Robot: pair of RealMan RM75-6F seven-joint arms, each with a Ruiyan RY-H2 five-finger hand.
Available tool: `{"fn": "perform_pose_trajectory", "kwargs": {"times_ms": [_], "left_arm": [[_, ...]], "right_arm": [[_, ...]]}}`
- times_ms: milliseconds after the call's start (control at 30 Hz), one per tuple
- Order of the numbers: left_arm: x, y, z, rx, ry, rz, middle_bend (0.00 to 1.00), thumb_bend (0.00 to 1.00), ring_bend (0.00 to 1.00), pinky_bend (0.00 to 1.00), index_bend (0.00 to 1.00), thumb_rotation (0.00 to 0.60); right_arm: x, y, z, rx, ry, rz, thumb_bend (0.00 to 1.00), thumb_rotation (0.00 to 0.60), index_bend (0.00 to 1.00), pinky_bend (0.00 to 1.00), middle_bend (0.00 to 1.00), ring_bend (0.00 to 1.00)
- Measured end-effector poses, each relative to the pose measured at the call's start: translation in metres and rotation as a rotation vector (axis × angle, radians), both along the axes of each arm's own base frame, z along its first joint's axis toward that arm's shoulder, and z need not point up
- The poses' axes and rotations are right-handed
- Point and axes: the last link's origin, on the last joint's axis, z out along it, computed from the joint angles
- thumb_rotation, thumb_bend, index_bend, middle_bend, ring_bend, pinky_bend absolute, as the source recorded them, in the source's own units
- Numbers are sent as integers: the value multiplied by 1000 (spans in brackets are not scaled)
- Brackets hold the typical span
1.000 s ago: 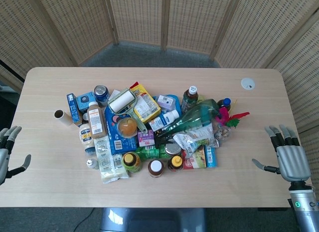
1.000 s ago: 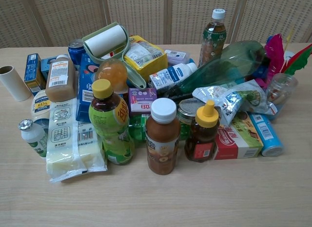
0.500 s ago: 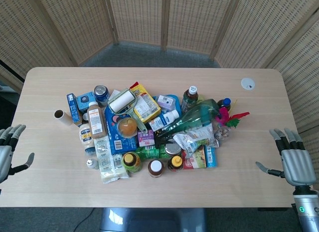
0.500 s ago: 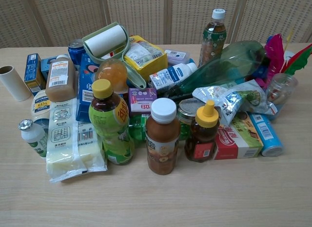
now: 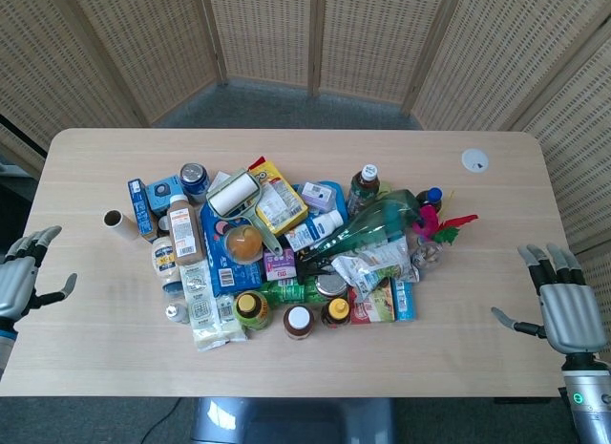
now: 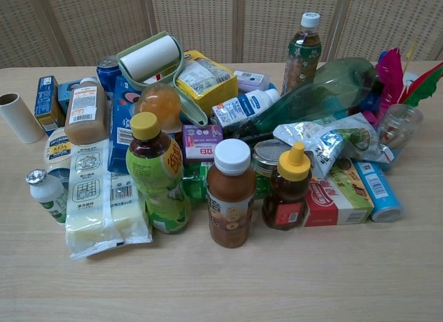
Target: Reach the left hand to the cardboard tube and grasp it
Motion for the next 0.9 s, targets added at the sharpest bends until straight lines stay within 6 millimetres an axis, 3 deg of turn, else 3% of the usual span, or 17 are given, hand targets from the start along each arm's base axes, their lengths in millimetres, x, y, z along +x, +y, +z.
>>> {"fn": "perform_pose_trajectory", "kwargs": {"times_ms": [900], "left_arm": [[-49,75,-55,31,-220,155,0,438,52,0,0,449]], "right_arm": [[-1,0,7,-32,22,-28,176,348,57,0,133,0]]}}
